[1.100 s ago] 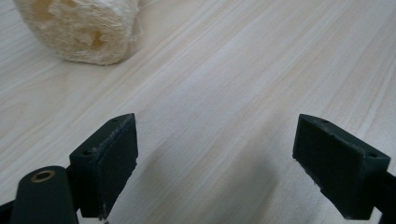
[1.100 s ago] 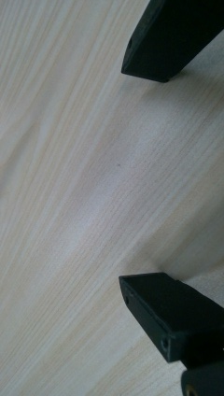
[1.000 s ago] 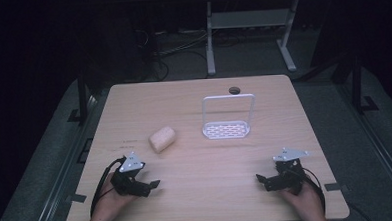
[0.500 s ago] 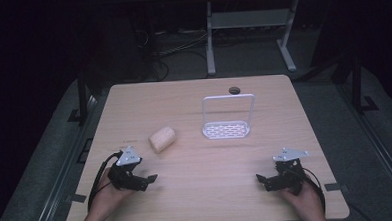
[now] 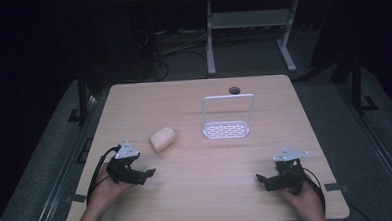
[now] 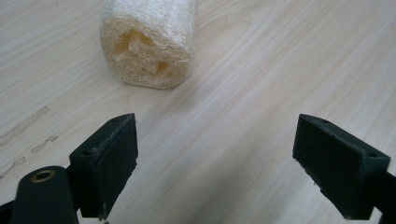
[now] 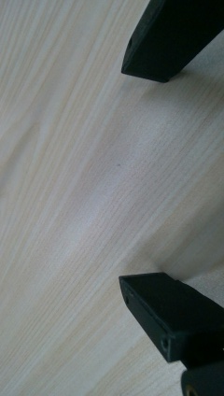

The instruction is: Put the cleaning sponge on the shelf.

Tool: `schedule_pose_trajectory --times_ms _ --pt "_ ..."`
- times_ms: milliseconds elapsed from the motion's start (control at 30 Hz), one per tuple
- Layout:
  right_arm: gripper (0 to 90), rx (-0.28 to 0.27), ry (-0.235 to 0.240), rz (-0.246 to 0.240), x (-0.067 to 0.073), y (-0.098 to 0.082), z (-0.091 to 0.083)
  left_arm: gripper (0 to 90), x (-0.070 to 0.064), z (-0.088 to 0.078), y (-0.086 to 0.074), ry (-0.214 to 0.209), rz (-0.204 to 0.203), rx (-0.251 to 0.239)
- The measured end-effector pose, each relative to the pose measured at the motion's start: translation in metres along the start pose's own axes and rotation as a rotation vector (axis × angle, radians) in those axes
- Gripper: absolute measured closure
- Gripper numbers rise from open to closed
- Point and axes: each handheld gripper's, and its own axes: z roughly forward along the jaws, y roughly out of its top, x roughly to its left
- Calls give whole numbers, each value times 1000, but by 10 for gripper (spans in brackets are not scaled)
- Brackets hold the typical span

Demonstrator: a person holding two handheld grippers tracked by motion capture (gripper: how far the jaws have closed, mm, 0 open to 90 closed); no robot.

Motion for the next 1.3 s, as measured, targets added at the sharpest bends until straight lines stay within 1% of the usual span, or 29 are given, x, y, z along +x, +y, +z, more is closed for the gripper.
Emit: schedule_pose_trajectory --times_ms 267,333,400,567,600,633,867,1233,1300 --pt "13 0 0 0 0 0 0 136 5 4 7 -6 -3 9" --pt "13 0 0 0 0 0 0 136 7 6 9 -6 5 17" --pt "13 0 0 0 0 0 0 135 7 7 12 -5 9 23" --pt "13 0 0 0 0 0 0 135 11 8 19 2 11 22" --pt "13 0 0 0 0 0 0 135 11 8 20 2 6 21" --pt "13 0 0 0 0 0 0 135 12 8 22 6 14 22" --pt "13 0 0 1 0 0 0 135 16 10 32 13 18 26" --pt "13 0 0 0 0 0 0 135 22 14 53 29 28 7" --pt "13 0 0 0 0 0 0 135 24 16 57 27 37 4"
